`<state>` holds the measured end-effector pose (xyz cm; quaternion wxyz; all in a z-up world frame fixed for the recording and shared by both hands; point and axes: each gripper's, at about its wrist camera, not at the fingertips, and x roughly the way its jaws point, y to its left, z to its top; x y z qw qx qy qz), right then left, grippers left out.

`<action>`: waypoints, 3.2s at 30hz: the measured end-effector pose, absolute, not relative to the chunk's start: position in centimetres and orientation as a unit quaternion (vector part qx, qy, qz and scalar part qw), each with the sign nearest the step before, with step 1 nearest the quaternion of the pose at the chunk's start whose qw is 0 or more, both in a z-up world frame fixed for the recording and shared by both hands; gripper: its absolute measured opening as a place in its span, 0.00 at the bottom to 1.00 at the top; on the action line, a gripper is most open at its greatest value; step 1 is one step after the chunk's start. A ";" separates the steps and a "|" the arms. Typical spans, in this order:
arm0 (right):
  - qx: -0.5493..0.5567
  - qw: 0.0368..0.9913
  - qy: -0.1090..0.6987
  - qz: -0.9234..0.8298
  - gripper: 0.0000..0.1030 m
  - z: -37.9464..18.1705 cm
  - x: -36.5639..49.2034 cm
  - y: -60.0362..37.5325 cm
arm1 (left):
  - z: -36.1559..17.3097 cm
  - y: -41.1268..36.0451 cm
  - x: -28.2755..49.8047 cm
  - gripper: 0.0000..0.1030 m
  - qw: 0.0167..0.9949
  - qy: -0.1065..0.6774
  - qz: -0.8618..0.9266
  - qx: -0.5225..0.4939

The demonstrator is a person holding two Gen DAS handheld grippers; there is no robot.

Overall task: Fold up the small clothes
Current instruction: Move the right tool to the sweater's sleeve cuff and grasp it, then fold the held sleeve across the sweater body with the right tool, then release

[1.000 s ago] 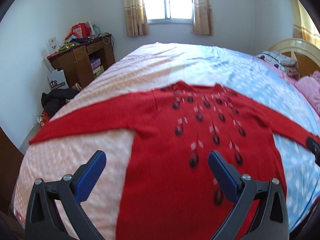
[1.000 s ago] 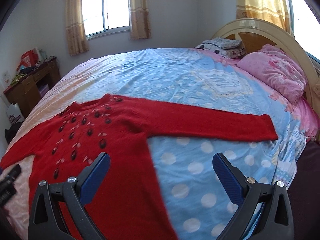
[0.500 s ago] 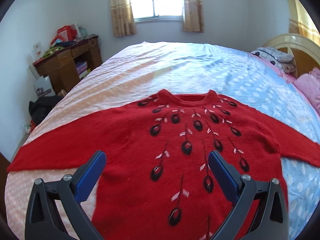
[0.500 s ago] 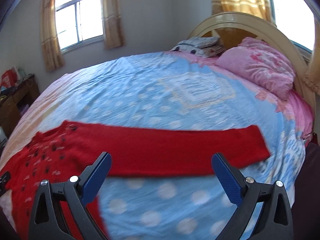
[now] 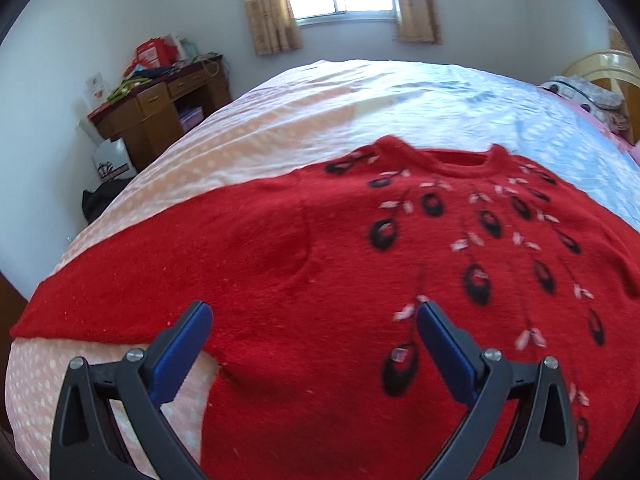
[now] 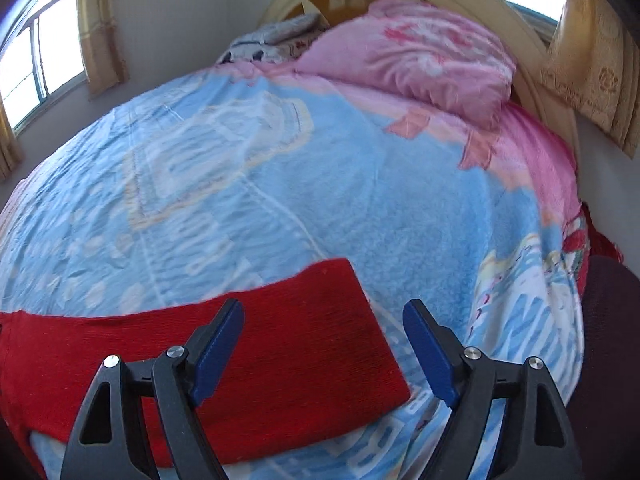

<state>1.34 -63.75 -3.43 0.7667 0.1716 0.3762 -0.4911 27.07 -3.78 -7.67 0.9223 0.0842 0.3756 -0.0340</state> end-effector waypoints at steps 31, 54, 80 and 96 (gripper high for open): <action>0.182 0.885 0.360 -0.234 0.13 3.5 17.5 -43.7 | -8.9 -1.5 27.3 1.00 0.922 0.376 -0.090 -0.011; 0.137 0.868 0.461 0.122 0.13 -7.4 36.3 -18.4 | -8.8 0.2 26.6 1.00 0.928 0.346 -0.122 -0.068; 0.141 0.861 0.461 0.159 0.32 -9.4 31.6 -19.8 | -8.8 0.7 26.4 1.00 0.928 0.341 -0.119 -0.089; 0.063 0.913 0.394 -0.087 0.37 -6.9 24.9 -30.5 | -8.9 0.5 26.6 1.00 0.928 0.350 -0.107 -0.069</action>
